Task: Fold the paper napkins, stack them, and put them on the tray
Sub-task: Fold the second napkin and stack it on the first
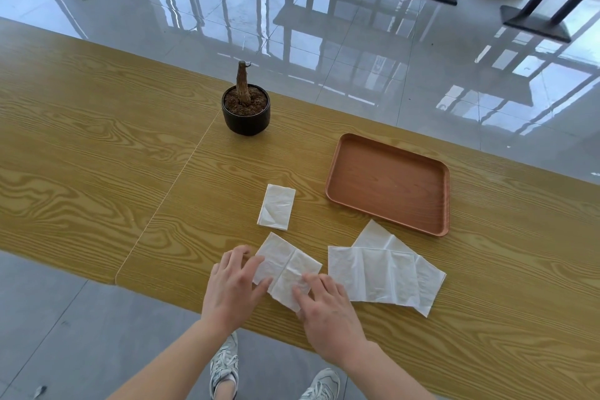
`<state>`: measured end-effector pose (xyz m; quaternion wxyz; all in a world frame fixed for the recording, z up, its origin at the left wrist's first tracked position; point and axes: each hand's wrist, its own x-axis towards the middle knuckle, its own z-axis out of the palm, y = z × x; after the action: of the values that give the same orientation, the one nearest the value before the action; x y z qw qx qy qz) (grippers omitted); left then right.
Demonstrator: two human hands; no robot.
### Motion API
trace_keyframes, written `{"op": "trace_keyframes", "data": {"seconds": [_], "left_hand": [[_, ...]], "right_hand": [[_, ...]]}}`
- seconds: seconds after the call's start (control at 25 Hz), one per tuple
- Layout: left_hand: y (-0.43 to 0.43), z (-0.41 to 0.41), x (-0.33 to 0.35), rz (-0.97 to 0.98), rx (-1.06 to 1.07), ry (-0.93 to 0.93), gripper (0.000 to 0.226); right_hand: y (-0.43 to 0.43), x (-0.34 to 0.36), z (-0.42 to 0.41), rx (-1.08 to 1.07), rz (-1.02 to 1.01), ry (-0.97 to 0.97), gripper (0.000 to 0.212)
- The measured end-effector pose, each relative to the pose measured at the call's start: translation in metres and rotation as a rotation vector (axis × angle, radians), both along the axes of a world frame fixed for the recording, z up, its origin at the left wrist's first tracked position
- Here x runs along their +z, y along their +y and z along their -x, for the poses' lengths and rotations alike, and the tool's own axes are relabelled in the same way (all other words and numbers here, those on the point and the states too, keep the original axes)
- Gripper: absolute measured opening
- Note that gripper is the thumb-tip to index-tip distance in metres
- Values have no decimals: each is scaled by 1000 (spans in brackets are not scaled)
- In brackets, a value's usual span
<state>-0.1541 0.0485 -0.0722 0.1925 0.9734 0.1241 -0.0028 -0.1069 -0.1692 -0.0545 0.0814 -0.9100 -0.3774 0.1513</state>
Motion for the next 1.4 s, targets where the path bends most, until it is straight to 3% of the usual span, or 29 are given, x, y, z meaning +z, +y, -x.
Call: {"op": "trace_keyframes", "data": {"seconds": [0.12,0.36,0.8,1.0,1.24,1.4], "left_hand": [[-7,4,2,-50,-6,9,51],[-25,5,3,-105,-19,67,74],[-20,-9,2,-92,-13,69,68],[-22,-17,4,10,29,65,70],[-24,0,1,-79,-136,24,51],[-22,1,-3,-63,-92,-1,42]], "right_hand": [[4,1,0,-16,-77,-32,45],[-5,-1,-13,-8,6,-9,54],[-9,4,0,-67,-66,-45,33],[-7,4,-6,-97,-101,-35,25],[-16,3,-7,-33,-66,-32,24],[-8,7,-26,-75,-99,10,17]]}}
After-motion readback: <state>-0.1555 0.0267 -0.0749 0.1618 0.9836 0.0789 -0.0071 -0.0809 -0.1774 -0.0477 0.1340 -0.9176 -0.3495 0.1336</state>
